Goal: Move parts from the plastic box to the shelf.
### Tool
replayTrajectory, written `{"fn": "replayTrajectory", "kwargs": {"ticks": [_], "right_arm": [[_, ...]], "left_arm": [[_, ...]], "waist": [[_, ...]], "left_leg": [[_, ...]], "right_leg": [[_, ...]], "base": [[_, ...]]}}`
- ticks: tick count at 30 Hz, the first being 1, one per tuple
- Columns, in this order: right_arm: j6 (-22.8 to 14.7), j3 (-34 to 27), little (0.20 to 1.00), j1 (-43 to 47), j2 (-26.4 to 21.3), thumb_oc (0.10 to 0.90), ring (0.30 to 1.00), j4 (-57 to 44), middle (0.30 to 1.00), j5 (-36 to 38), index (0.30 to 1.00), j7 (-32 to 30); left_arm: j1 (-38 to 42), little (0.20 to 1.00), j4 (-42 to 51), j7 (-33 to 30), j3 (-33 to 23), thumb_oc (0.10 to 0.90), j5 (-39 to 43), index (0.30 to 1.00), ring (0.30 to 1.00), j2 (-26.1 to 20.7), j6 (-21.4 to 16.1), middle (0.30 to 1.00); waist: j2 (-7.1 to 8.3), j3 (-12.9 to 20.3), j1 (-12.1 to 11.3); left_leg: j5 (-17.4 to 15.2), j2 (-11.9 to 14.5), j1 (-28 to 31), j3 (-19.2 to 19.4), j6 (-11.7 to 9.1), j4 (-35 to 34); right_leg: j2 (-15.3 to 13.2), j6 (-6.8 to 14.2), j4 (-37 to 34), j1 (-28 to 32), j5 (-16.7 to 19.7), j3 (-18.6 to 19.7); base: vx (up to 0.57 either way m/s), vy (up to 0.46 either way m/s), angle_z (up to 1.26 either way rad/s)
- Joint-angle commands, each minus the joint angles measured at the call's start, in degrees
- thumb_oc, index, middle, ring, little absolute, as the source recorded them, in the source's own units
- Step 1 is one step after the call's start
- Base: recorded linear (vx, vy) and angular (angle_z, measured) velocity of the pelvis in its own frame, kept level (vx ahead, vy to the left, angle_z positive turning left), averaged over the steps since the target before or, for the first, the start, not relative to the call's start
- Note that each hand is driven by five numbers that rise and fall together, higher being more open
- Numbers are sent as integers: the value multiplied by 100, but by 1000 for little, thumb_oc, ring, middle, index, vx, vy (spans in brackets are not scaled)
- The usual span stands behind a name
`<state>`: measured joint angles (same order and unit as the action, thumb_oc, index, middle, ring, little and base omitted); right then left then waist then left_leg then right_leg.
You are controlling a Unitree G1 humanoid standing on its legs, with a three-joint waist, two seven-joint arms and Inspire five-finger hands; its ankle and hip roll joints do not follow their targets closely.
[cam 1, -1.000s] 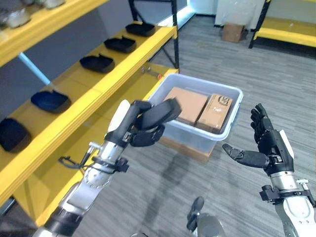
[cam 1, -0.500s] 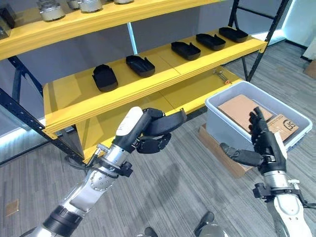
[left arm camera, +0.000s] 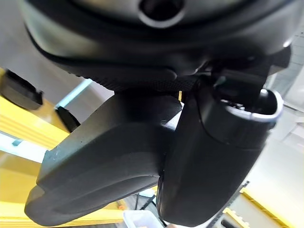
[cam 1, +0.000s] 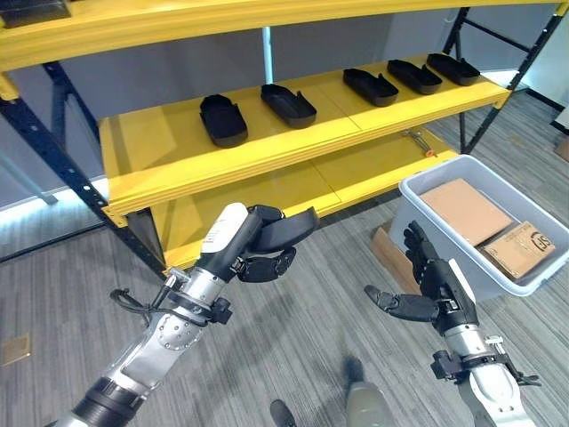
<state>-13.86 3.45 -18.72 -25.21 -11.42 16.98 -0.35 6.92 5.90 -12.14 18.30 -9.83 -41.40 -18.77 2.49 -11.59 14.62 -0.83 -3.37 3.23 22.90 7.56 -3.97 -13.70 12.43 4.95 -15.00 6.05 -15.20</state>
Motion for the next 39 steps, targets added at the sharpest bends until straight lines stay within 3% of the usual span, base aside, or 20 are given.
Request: {"fn": "replayTrajectory", "kwargs": {"ticks": [1, 2, 3, 4, 8, 13, 23, 25, 26, 27, 30, 31, 32, 33, 34, 35, 36, 37, 39], "right_arm": [[-592, -360, 1000, 631, -155, 900, 1000, -483, 1000, 93, 1000, 53], [-618, -434, 1000, 527, -157, 900, 1000, -529, 1000, 158, 1000, 69], [-624, -470, 1000, 458, -150, 900, 1000, -539, 1000, 196, 1000, 82], [-608, -521, 1000, 387, -141, 900, 1000, -537, 1000, 246, 1000, 96], [-655, -679, 1000, 380, -166, 900, 1000, -544, 1000, 206, 1000, 15], [-713, -767, 1000, 330, -176, 900, 1000, -556, 1000, 241, 1000, -54], [-757, -912, 1000, 390, -203, 900, 1000, -564, 1000, 150, 1000, -190], [-768, -935, 1000, 409, -212, 900, 1000, -570, 1000, 171, 1000, -192], [-779, -941, 1000, 475, -271, 900, 1000, -573, 1000, 195, 1000, -227], [-791, -930, 1000, 509, -305, 900, 1000, -586, 1000, 205, 1000, -234], [-798, -943, 1000, 620, -405, 900, 1000, -602, 1000, 254, 1000, -230], [-787, -935, 1000, 653, -414, 900, 1000, -588, 1000, 230, 1000, -245], [-781, -965, 1000, 651, -402, 900, 1000, -575, 1000, 150, 1000, -307], [-781, -964, 1000, 651, -402, 900, 1000, -576, 1000, 150, 1000, -307], [-787, -1005, 1000, 571, -389, 900, 1000, -583, 1000, 128, 1000, -328], [-816, -1017, 1000, 519, -376, 900, 1000, -594, 1000, 132, 1000, -359], [-816, -1013, 1000, 519, -380, 900, 1000, -594, 1000, 132, 1000, -360], [-852, -991, 1000, 482, -398, 900, 1000, -580, 1000, 109, 1000, -391], [-867, -945, 1000, 490, -401, 900, 1000, -514, 1000, 83, 1000, -451]], "left_arm": [[597, 300, 737, -364, -607, 400, 75, 300, 300, 177, -536, 300], [691, 300, 685, -356, -528, 400, 87, 300, 300, 237, -522, 300], [842, 300, 593, -360, -368, 400, 110, 300, 300, 324, -542, 300], [973, 300, 547, -339, -225, 400, 115, 300, 300, 398, -567, 300], [1001, 300, 552, -259, -120, 400, 342, 300, 300, 591, -580, 300], [1134, 300, 418, -255, 54, 400, 439, 300, 300, 698, -510, 300], [1389, 300, 370, -236, 143, 400, 508, 300, 300, 715, -450, 300], [1408, 300, 373, -235, 113, 400, 509, 300, 300, 698, -444, 300], [1410, 300, 353, -250, 50, 400, 535, 300, 300, 689, -438, 300], [1403, 300, 370, -254, 15, 400, 528, 300, 300, 691, -432, 300], [1432, 300, 507, -249, -144, 400, 526, 300, 300, 588, -459, 300], [1426, 300, 567, -277, -212, 400, 545, 300, 300, 554, -477, 300], [1387, 300, 639, -324, -327, 400, 571, 300, 300, 512, -484, 300], [1385, 300, 640, -323, -328, 400, 571, 300, 300, 511, -484, 300], [1345, 300, 684, -349, -389, 400, 616, 300, 300, 503, -495, 300], [1335, 300, 742, -498, -525, 400, 571, 300, 300, 415, -497, 300], [1328, 300, 745, -501, -529, 400, 568, 300, 300, 416, -496, 300], [1317, 300, 760, -646, -671, 400, 479, 300, 300, 314, -489, 300], [1308, 300, 723, -780, -779, 400, 423, 300, 300, 288, -464, 300]], "waist": [[-64, 117, 164], [26, 163, 238], [39, 201, 335], [28, 245, 337], [-104, 356, 239], [-210, 437, 200], [-324, 380, 126], [-337, 375, 113], [-313, 323, 63], [-292, 268, 26], [-242, 14, -118], [-201, -37, -172], [-161, -81, -144], [-162, -80, -146], [-164, -85, -142], [-223, -76, -144], [-206, -71, -151], [-329, -102, -160], [-428, -126, -223]], "left_leg": [[-572, 483, 722, -128, -724, -103], [-512, 452, 682, -46, -751, -103], [-547, 441, 720, -79, -761, -103], [-544, 448, 742, -98, -777, -103], [-486, 586, 763, -144, -848, -84], [-520, 766, 686, -227, -965, 157], [-627, 984, 632, -351, -1127, 560], [-679, 1048, 609, -378, -1171, 715], [-807, 1143, 357, -424, -1246, 1409], [-732, 1235, 90, -468, -1310, 1973], [109, 1443, -638, -854, -1704, 3515], [221, 1400, -767, -909, -1744, 3713], [344, 1742, -1001, -738, -1686, 3539], [344, 1743, -1000, -736, -1687, 3539], [370, 2115, -973, -640, -1638, 3167], [553, 2432, -880, -605, -1570, 2068], [610, 2402, -815, -568, -1572, 1960], [1415, 2761, -641, -453, -1689, 642], [1977, 3071, -596, -353, -1810, 45]], "right_leg": [[143, 86, 9, 63, 793, -61], [240, -76, -233, 179, 678, 93], [402, -127, -326, 283, 629, 451], [472, -164, -389, 401, 581, 557], [548, -232, -449, 691, 456, 250], [708, -340, -383, 909, 178, 173], [701, -520, 55, 1025, -233, -107], [719, -559, 76, 1071, -293, -150], [756, -659, 18, 1162, -406, -128], [778, -732, -23, 1244, -433, -121], [890, -1033, -174, 1511, -492, -203], [875, -1062, -200, 1553, -523, -228], [865, -1062, -240, 1645, -554, -295], [866, -1063, -243, 1644, -553, -292], [842, -1013, -229, 1716, -597, -313], [810, -906, -160, 1684, -679, -283], [792, -907, -149, 1681, -685, -269], [797, -827, 61, 1578, -828, -192], [771, -794, 355, 1453, -977, -139]], "base": [[-18, -120, 1], [-14, -138, 22], [0, -145, 42], [85, -134, 70], [87, -150, 58], [63, -136, 20], [45, -86, 19], [56, -148, 12], [27, -199, 15], [-5, -217, 24], [-50, -149, 25], [16, -93, 2], [28, -57, -7], [83, -17, -1], [134, 98, 19], [138, 93, 30], [166, 216, 14], [120, 200, 1], [185, 260, -33]]}}
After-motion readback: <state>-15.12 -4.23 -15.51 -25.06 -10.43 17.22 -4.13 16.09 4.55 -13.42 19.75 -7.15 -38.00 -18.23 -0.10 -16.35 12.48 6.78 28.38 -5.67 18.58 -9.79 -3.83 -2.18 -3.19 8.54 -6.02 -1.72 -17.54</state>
